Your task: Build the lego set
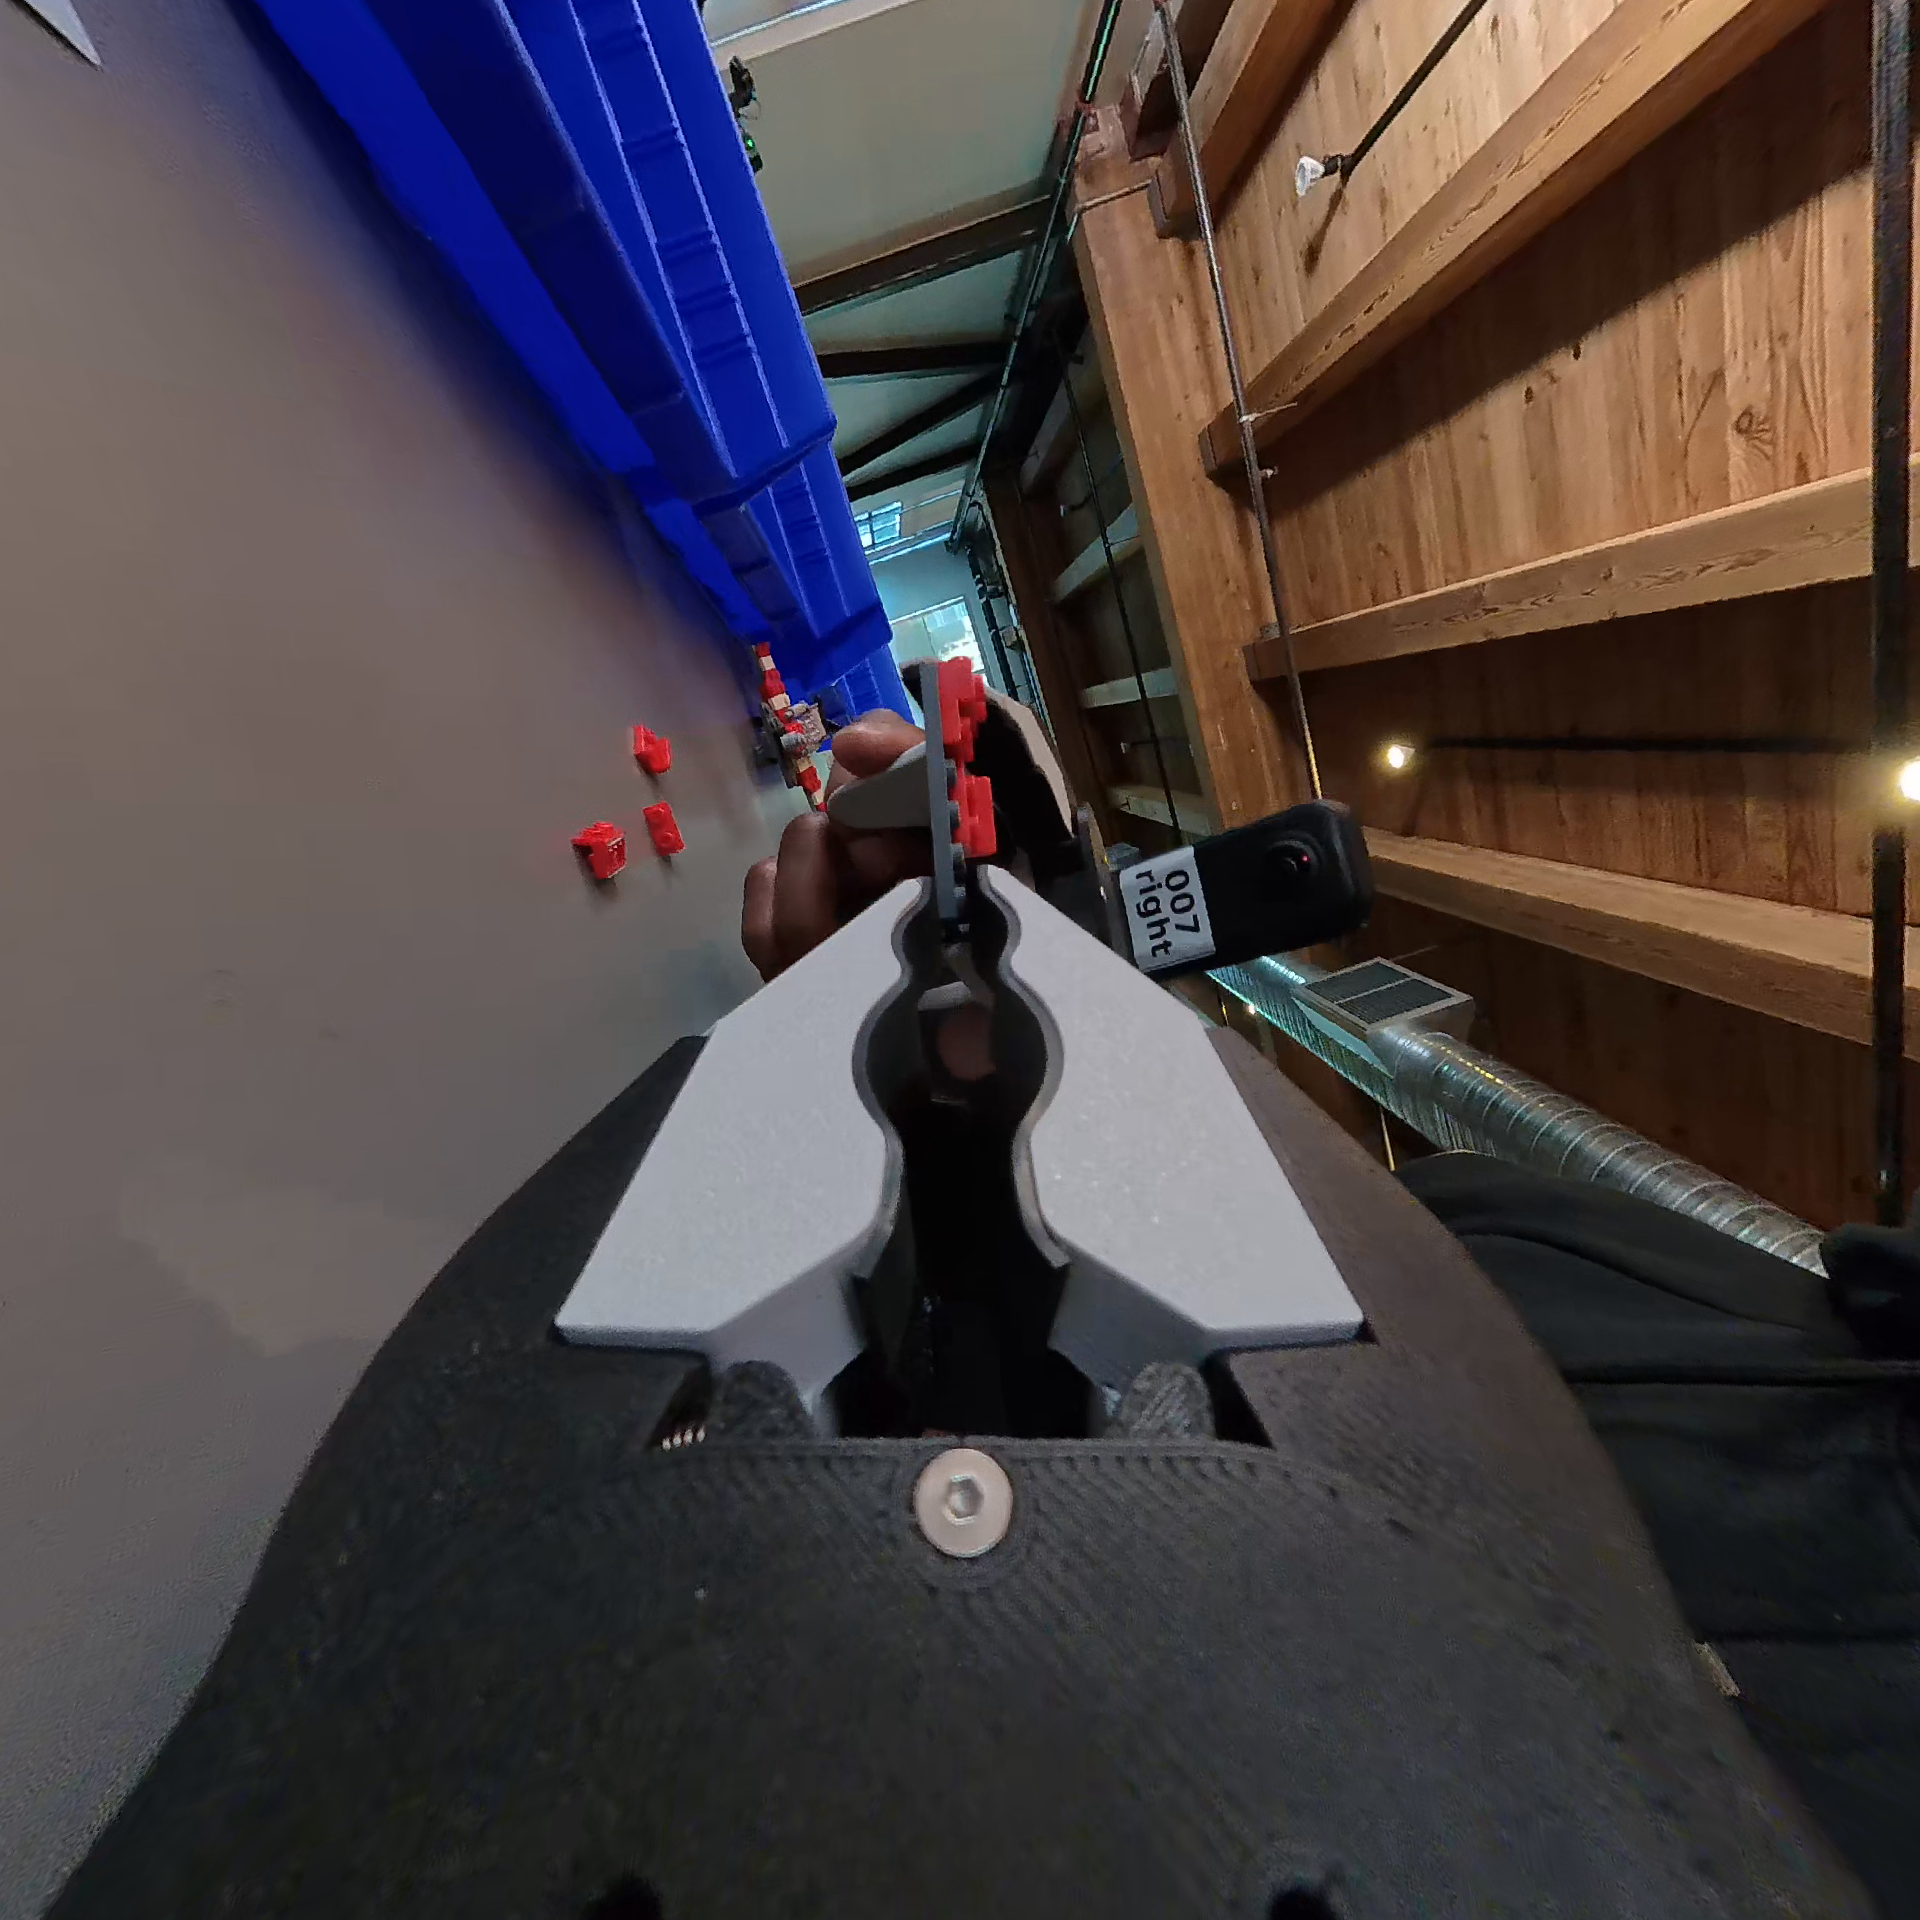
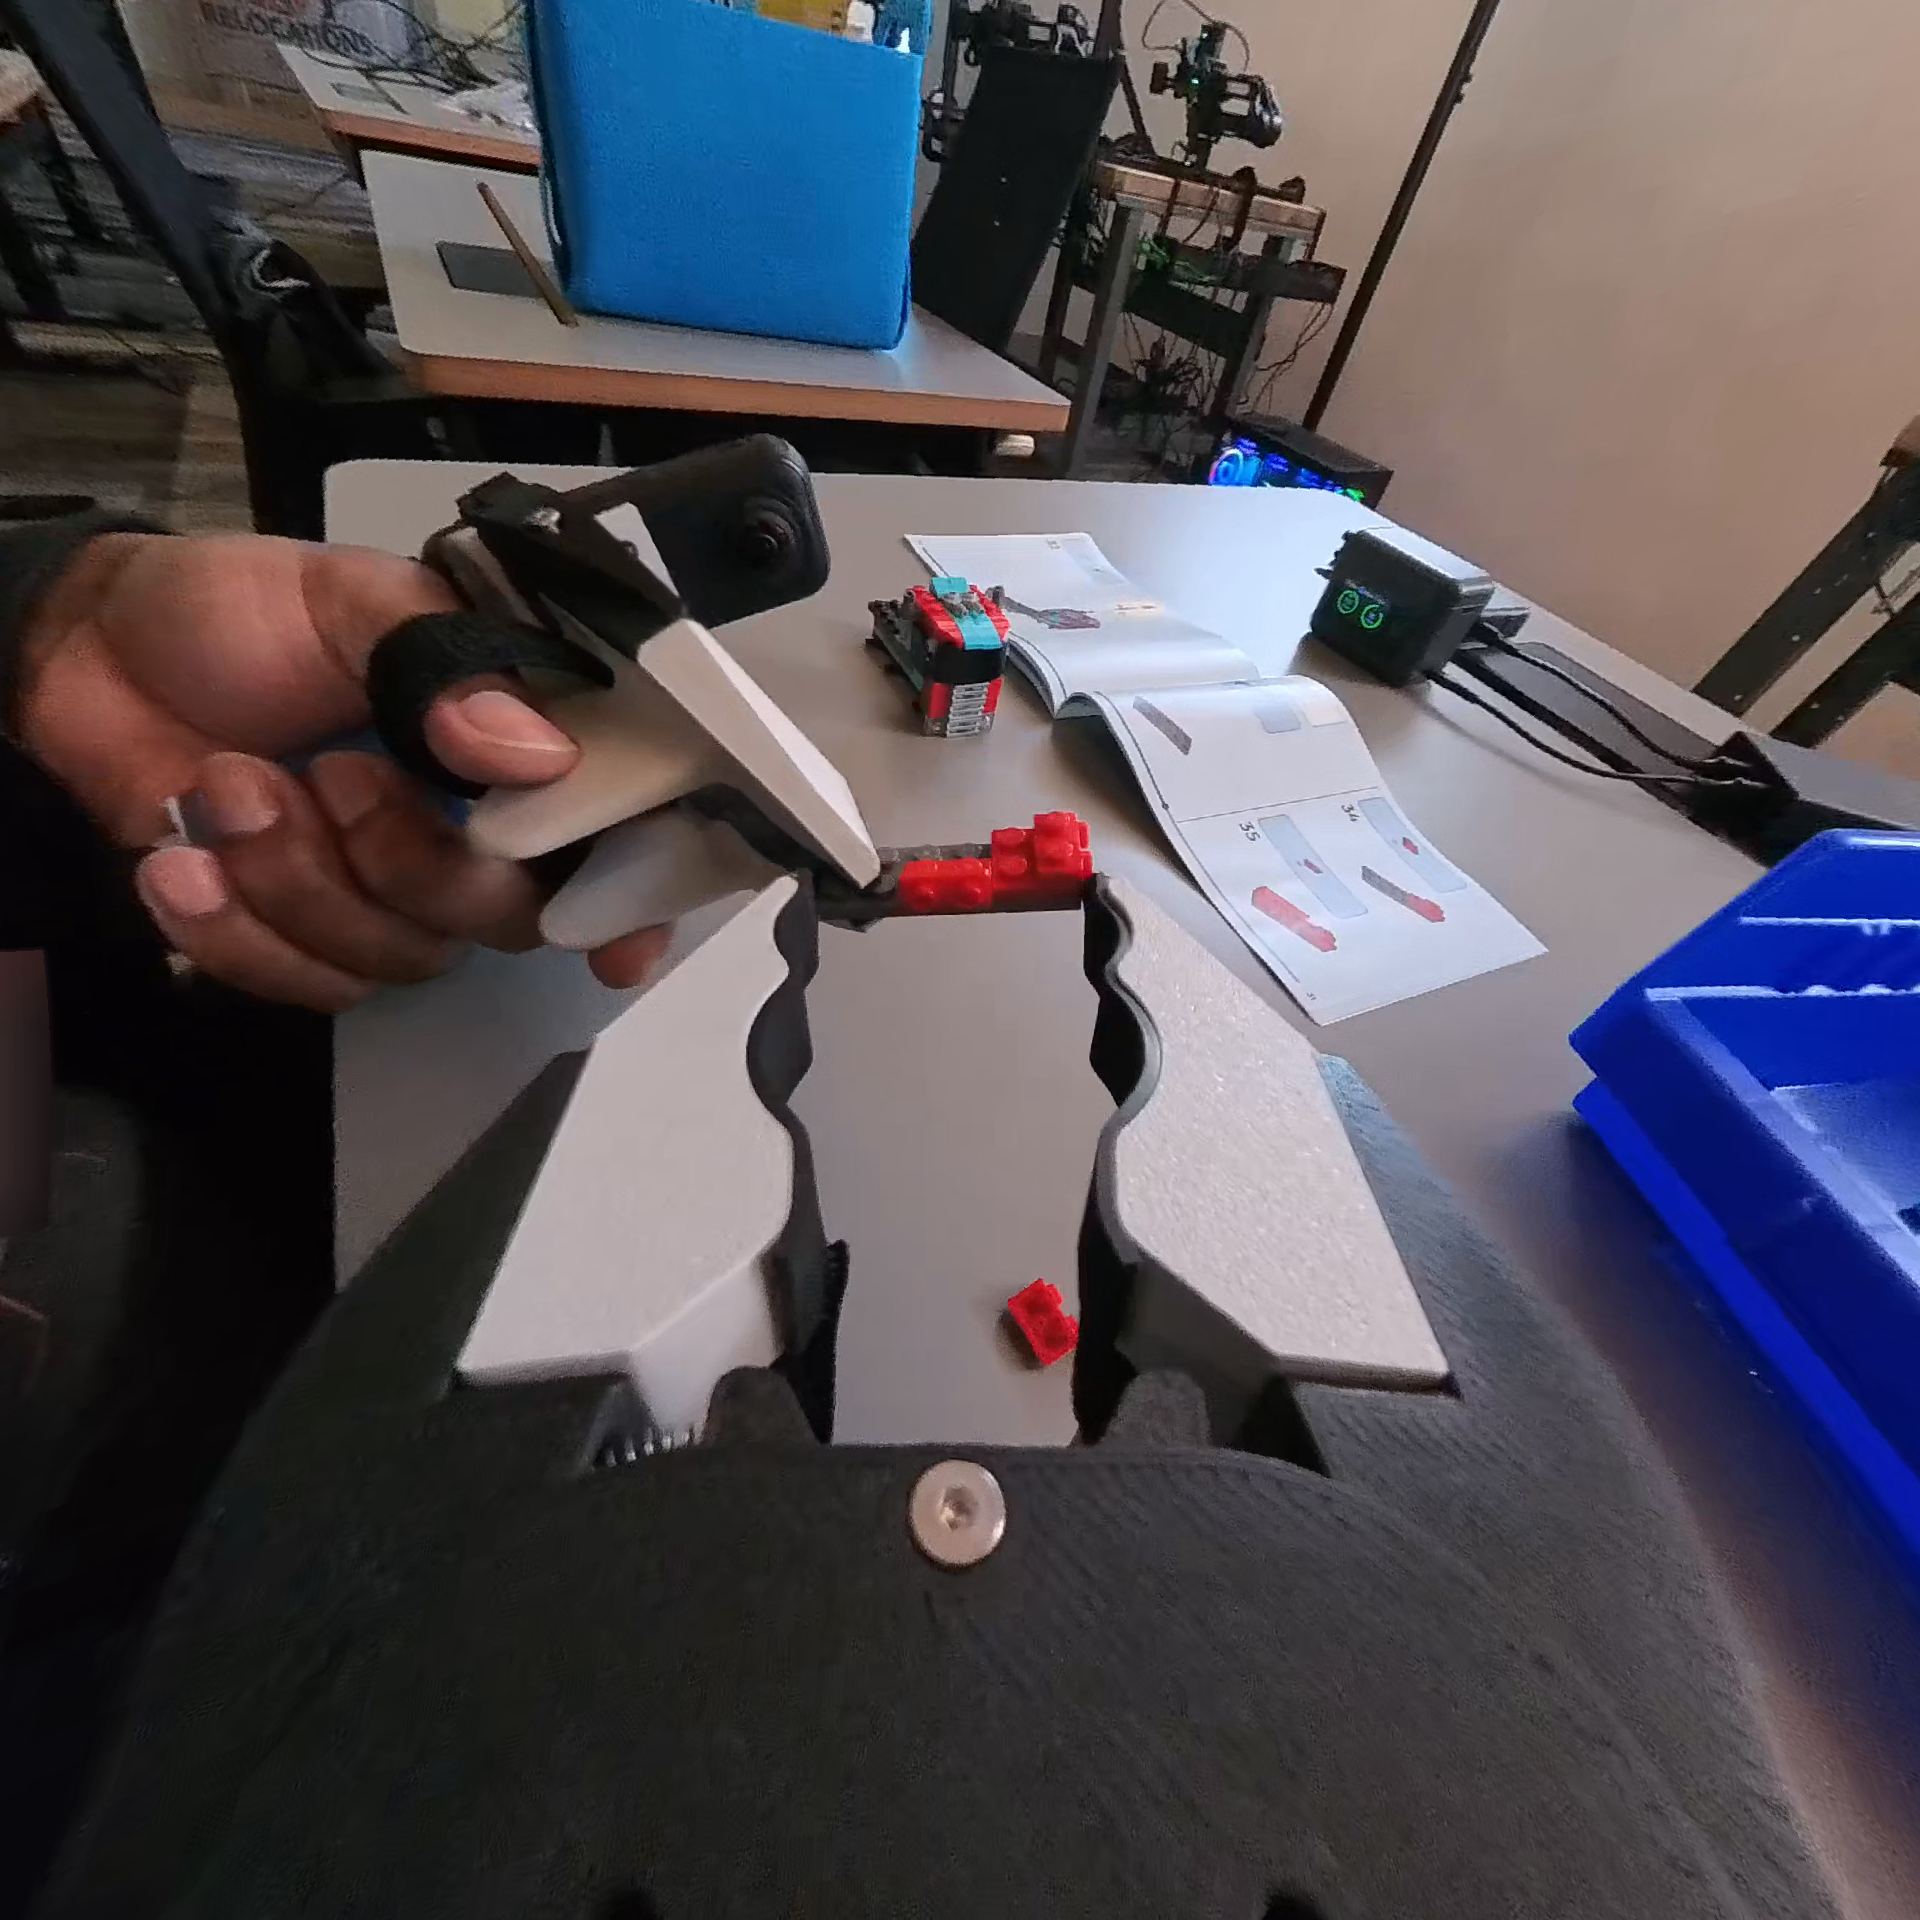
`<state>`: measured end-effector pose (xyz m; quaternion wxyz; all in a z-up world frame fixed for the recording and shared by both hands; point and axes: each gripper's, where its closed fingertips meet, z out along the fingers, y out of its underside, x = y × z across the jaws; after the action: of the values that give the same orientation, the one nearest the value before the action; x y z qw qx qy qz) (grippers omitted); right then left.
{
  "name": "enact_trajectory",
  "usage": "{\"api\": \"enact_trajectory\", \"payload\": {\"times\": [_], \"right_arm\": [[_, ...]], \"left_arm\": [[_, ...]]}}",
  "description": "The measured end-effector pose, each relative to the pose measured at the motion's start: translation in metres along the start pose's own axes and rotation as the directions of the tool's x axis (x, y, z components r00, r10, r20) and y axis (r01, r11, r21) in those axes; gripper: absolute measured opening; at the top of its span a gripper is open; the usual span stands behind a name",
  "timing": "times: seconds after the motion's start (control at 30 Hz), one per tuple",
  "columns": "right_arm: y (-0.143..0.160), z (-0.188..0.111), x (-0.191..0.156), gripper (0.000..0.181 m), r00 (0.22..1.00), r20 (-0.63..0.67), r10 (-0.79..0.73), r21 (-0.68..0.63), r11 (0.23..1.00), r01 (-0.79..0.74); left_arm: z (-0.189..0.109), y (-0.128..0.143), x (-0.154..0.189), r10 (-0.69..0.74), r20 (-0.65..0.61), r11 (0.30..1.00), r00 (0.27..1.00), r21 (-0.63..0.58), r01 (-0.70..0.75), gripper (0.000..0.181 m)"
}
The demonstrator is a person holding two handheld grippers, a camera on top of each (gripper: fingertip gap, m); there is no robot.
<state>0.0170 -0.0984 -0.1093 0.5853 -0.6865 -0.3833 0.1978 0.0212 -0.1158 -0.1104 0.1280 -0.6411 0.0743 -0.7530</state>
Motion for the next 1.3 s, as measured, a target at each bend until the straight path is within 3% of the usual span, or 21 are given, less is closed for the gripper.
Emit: {"api": "enact_trajectory", "payload": {"times": [0.33,0.53,0.87,1.1,1.3], "right_arm": [[0.011,-0.008,0.0,0.053,0.998,-0.068,-0.019,-0.079,0.997,0.014],[0.05,-0.032,0.019,0.053,0.991,-0.133,0.003,-0.31,0.95,-0.044],[0.088,-0.041,0.023,0.042,0.972,-0.233,0.036,-0.545,0.822,-0.162],[0.096,-0.033,0.021,0.035,0.933,-0.321,0.164,-0.541,0.776,-0.323],[0.101,-0.029,0.029,0.018,0.919,-0.351,0.182,-0.527,0.773,-0.354]], "left_arm": [[-0.009,-0.012,-0.005,-0.001,0.036,0.996,0.999,0.091,-0.002,0.004],[-0.016,-0.013,-0.002,0.004,0.026,0.994,1.0,0.112,-0.007,0.004],[-0.018,-0.018,-0.002,-0.031,-0.009,0.993,0.999,0.117,0.032,0.004],[-0.017,-0.017,-0.003,-0.029,-0.002,0.993,1.0,0.11,0.029,0.004],[-0.018,-0.018,-0.003,-0.039,-0.012,0.993,0.999,0.115,0.041,0.004]]}}
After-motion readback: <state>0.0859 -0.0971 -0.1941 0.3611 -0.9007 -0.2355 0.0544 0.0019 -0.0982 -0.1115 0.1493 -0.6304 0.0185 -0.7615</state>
